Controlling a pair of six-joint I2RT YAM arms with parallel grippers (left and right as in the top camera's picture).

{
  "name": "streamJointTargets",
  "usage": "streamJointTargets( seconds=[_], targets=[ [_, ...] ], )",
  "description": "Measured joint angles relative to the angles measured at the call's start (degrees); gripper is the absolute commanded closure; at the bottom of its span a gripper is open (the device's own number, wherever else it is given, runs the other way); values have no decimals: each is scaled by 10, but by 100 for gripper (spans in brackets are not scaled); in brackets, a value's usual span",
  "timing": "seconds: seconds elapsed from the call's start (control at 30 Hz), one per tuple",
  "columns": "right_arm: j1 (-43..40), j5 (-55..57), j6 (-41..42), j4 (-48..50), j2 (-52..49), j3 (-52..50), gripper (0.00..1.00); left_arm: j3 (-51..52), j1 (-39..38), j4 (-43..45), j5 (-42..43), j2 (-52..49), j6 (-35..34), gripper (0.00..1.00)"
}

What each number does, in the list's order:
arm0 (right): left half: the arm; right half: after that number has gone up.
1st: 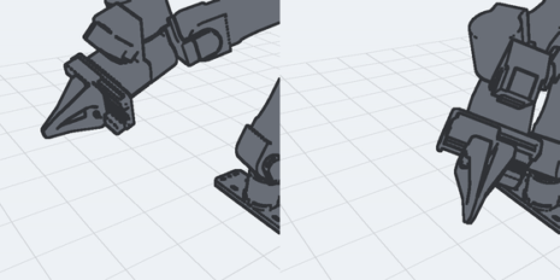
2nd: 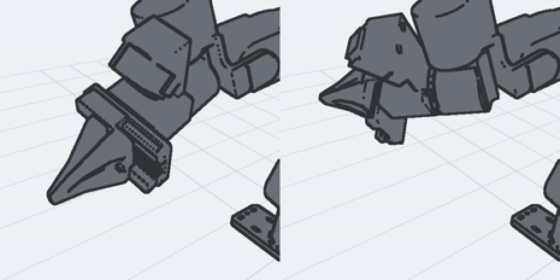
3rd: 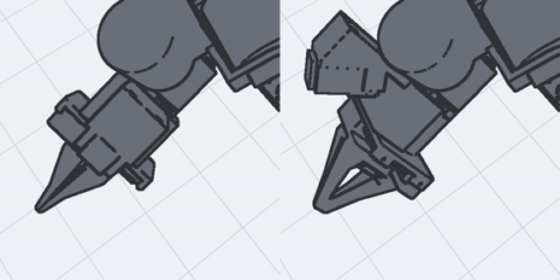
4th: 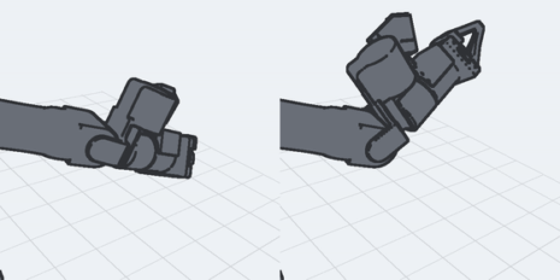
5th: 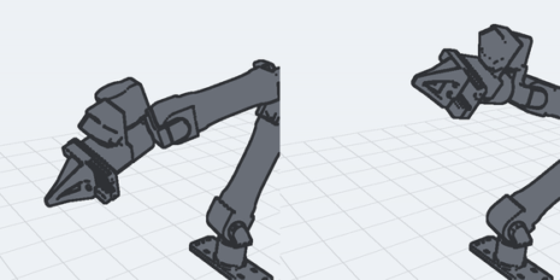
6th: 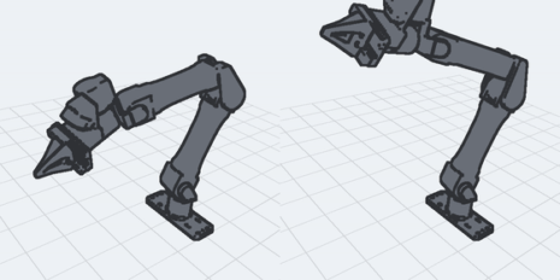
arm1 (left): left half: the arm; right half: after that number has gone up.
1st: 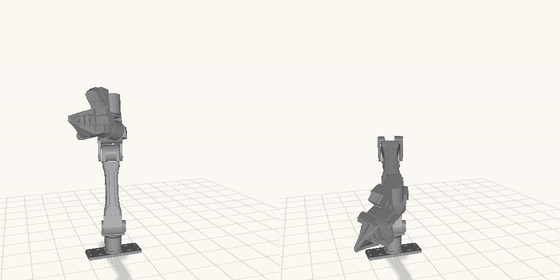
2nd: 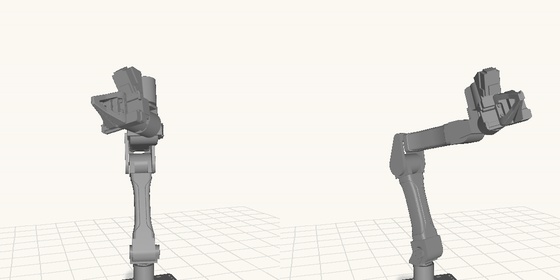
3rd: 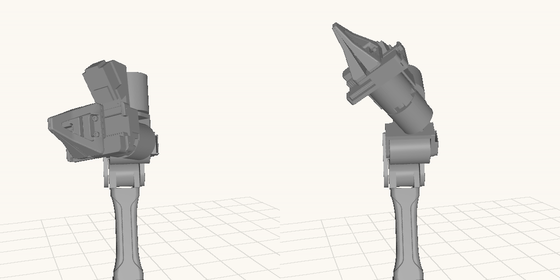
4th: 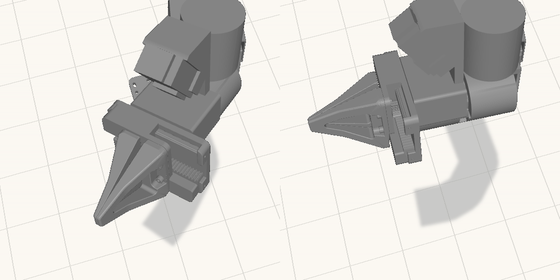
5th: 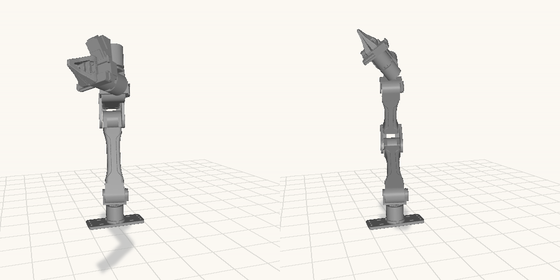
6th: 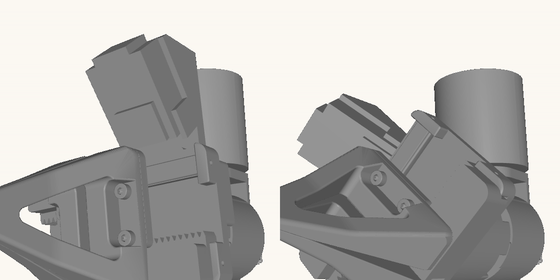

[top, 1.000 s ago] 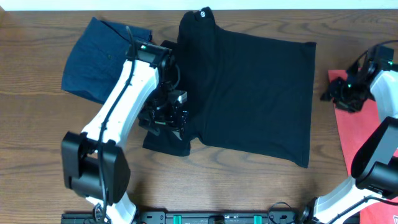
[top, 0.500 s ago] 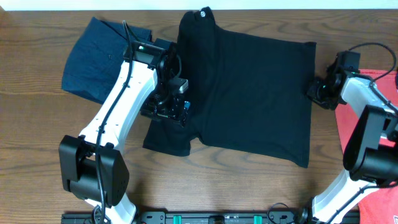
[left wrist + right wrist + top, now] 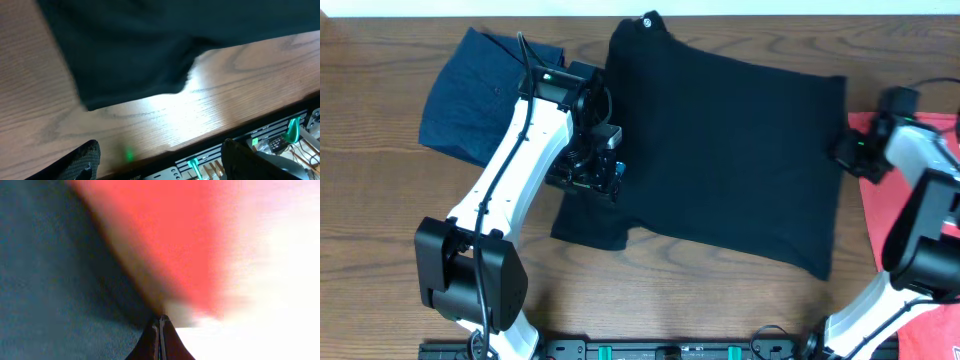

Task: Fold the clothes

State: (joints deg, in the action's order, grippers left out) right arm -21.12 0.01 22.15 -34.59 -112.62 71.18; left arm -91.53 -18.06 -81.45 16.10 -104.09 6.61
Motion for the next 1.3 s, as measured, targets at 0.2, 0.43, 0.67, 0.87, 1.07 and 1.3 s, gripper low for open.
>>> streamJointTargets(
  seconds=[0.2,0.43,0.67,0.87,1.07,1.3],
  targets=[
    [-89,20,2,-6,43,-1,62,0,0,21,0,0,-5,16],
    [-100,-66,-25,-18,64,-1,56,49,0,93,-33,0,-26,11],
    [-84,-161,-46,-89,87,-1,48,165,13,213,-92,0,-74,8],
    [-75,-127,-18,-168,87,-2,47,236,45,266,-73,0,-97,27],
    [-76,-108,-2,-224,87,-4,49,296,53,314,-48,0,-102,56],
    [-76,-102,2,-242,87,-16,50,334,53,350,13,0,-95,94]
  ],
)
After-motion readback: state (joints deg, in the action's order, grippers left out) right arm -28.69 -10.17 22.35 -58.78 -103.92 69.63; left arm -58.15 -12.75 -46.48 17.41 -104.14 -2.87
